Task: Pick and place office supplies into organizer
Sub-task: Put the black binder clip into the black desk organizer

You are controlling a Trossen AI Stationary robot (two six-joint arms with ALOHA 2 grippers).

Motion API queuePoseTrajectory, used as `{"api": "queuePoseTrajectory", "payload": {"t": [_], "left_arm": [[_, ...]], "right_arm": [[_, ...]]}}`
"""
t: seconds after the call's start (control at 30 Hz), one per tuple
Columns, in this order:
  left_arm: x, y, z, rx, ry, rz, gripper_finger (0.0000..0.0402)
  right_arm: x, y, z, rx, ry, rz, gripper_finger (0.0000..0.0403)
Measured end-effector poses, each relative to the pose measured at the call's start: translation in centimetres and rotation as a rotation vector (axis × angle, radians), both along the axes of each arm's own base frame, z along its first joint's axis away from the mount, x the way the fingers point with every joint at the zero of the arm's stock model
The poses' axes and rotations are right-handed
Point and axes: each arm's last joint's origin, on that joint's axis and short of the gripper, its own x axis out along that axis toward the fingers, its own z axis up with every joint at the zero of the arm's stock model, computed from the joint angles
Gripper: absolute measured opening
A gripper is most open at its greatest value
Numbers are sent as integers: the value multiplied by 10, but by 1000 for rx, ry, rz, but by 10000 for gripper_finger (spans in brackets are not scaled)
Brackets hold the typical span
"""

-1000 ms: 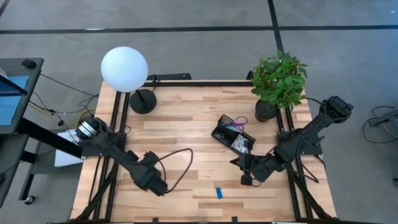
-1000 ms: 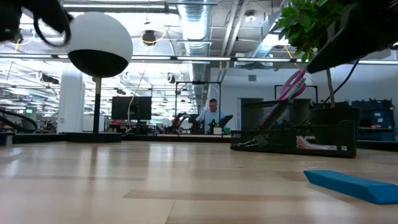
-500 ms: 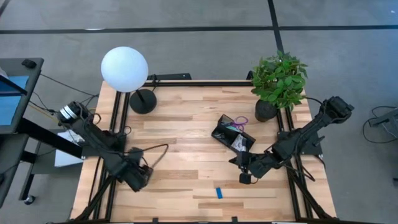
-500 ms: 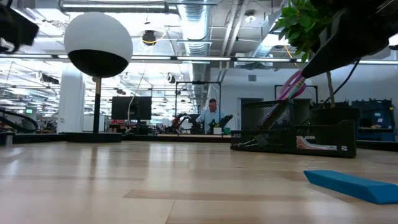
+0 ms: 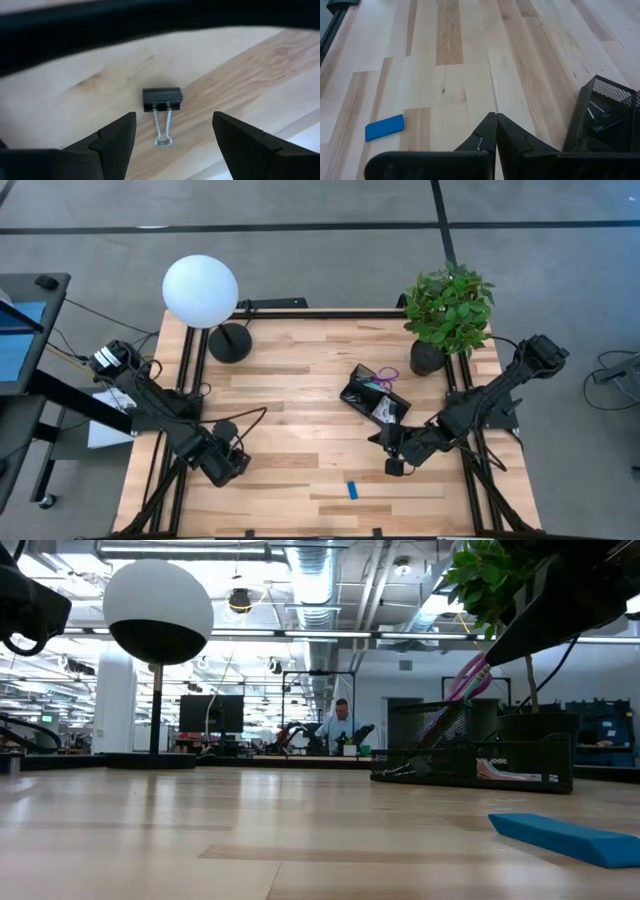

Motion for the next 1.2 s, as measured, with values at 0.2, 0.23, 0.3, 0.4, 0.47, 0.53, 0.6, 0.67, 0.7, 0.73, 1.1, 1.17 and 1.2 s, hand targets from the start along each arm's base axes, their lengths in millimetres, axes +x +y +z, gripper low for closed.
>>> {"api": "queuePoseTrajectory", "payload": {"t": [0.2, 0.23, 0.3, 0.4, 0.47, 0.53, 0.6, 0.67, 0.7, 0.73, 1.1, 1.17, 1.2], "left_arm": [[6, -3, 1, -15, -82, 14, 257], [7, -4, 1, -17, -104, 15, 257], [10, -6, 2, -21, -154, 11, 258], [13, -9, 4, -25, -198, -9, 258], [13, -8, 3, -16, -195, -11, 258], [12, -7, 2, -6, -165, -10, 258], [8, -5, 1, 2, -117, -8, 258], [4, -2, 0, 11, -66, 13, 258], [3, -1, -1, 11, -51, 36, 258], [3, -1, -2, 16, -43, 58, 258], [10, -10, -29, 16, 101, 8, 258], [9, -9, -30, 19, 131, 8, 258], [8, -9, -31, 23, 135, 8, 258]], "right_arm": [[0, 0, 0, 0, 0, 0, 5], [0, 0, 0, 0, 0, 0, 5], [0, 0, 0, 0, 0, 0, 5], [0, 0, 0, 0, 0, 0, 5], [0, 0, 0, 1, 0, -1, 5], [0, 0, 0, 1, 0, -1, 5], [0, 0, 0, 1, 0, -1, 5], [0, 0, 0, 1, 0, 1, 5], [0, 0, 0, 1, 0, 1, 5], [0, 0, 0, 1, 0, 1, 5], [0, 0, 0, 2, 0, 1, 5], [0, 0, 0, 2, 0, 1, 5], [0, 0, 0, 1, 0, 0, 5]]}}
